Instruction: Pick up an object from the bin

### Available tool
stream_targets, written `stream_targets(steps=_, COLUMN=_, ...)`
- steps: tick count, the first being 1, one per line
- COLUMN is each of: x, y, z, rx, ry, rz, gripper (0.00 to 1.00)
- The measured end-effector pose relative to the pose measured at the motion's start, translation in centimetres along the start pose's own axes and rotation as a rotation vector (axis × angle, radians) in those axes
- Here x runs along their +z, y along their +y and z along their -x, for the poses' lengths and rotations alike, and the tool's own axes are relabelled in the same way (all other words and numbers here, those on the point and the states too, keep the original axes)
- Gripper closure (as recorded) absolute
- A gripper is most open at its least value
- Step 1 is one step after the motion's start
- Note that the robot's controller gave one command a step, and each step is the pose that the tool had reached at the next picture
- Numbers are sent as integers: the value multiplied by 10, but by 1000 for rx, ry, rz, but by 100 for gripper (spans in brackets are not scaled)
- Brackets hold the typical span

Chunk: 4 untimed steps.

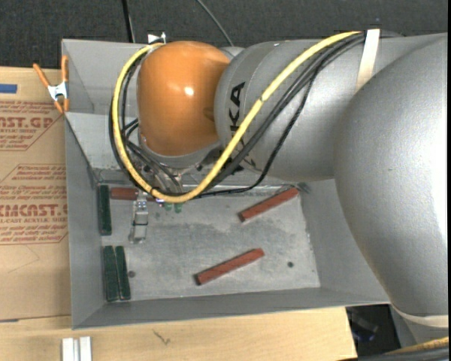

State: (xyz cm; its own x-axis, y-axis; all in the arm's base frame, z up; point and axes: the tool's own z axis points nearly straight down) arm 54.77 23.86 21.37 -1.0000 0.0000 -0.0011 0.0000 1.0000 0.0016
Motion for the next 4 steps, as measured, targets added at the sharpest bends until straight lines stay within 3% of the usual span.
stream_targets(steps=1, x=0, y=0, z=0, rx=0, ry=0, rz=0, gripper=0)
stream_targets(steps=2, x=44, y=-32, z=23, rx=93, ry=-4, rz=2, gripper=0)
stream_targets(steps=3, x=111, y=-32, z=26, rx=72, ry=-5, rz=0, gripper=0)
stream_targets(steps=4, x=142, y=-5, z=40, rx=18, ry=5, rz=-6, gripper=0)
